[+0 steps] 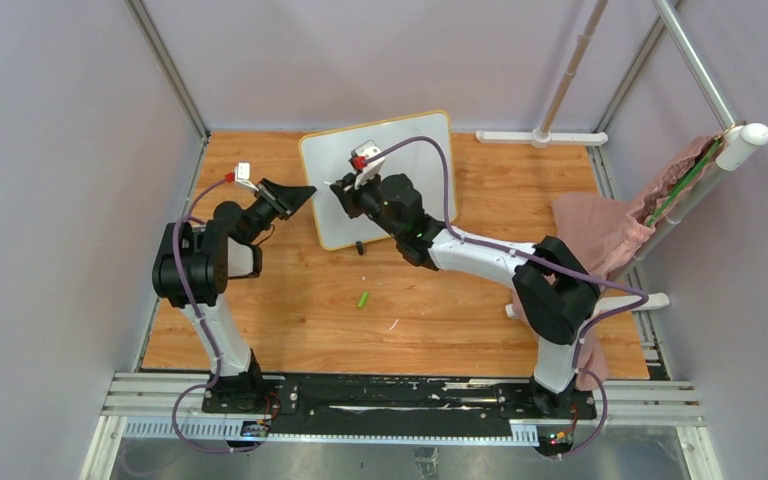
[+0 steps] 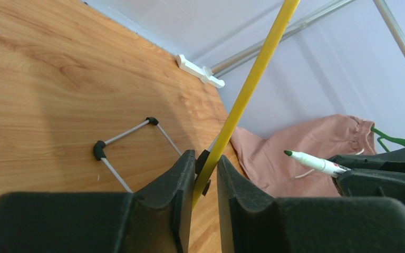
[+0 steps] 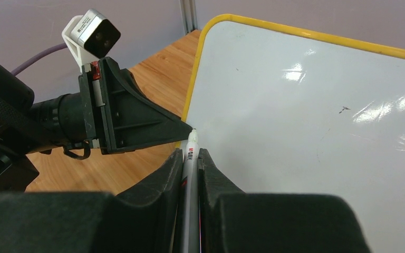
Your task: Write a sentence on the whiteboard
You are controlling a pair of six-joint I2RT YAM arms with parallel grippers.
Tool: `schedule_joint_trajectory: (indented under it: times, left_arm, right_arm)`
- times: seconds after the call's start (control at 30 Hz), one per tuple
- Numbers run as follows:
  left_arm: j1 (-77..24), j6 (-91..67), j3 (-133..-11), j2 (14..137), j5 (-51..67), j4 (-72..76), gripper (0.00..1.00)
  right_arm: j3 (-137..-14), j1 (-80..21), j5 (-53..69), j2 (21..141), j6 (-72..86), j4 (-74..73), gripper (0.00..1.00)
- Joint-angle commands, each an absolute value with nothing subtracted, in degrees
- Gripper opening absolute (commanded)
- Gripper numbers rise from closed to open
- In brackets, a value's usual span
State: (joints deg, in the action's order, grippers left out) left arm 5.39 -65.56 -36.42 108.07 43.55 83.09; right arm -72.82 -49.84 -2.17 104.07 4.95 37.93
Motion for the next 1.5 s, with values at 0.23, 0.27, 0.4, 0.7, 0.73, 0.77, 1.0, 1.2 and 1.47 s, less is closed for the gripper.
schedule_joint_trajectory:
  times: [0.23, 0.27, 0.4, 0.7, 0.73, 0.77, 1.0, 1.2, 1.47]
  left_arm:
    - [5.1, -65.62, -37.8, 109.11, 44.93, 86.92, 0.16]
    - [5.1, -65.54, -37.84, 109.15, 44.91, 86.92, 0.15]
    - [5.09, -65.42, -37.62, 109.09, 44.78, 87.25, 0.1]
    - [5.16, -65.2, -37.65, 109.51, 44.69, 88.01, 0.06]
    - [5.12, -65.17, -37.7, 109.51, 44.65, 88.0, 0.06]
    - [5.17, -65.14, -37.66, 109.47, 44.65, 88.04, 0.06]
    - [5.15, -64.77, -37.56, 109.25, 44.65, 88.06, 0.04]
    - [5.13, -64.5, -37.45, 108.94, 44.56, 88.17, 0.03]
    - [5.18, -64.32, -37.47, 108.64, 44.74, 88.32, 0.03]
  right_arm:
    - [-76.7, -48.98, -3.45, 106.69, 7.19, 42.24, 0.0]
    - [-76.94, -48.96, -3.62, 106.96, 7.38, 42.29, 0.0]
    - [-77.58, -48.54, -4.21, 107.95, 7.77, 43.01, 0.0]
    - [-79.04, -47.99, -4.75, 109.37, 7.91, 43.64, 0.0]
    - [-79.21, -47.94, -4.75, 109.61, 7.88, 43.63, 0.0]
    - [-79.47, -47.91, -4.75, 109.68, 7.85, 43.6, 0.0]
    - [-80.88, -47.75, -4.83, 110.85, 7.83, 43.1, 0.0]
    - [-81.63, -47.3, -4.93, 111.71, 7.99, 42.59, 0.0]
    - [-81.71, -46.85, -4.45, 112.19, 8.62, 42.37, 0.0]
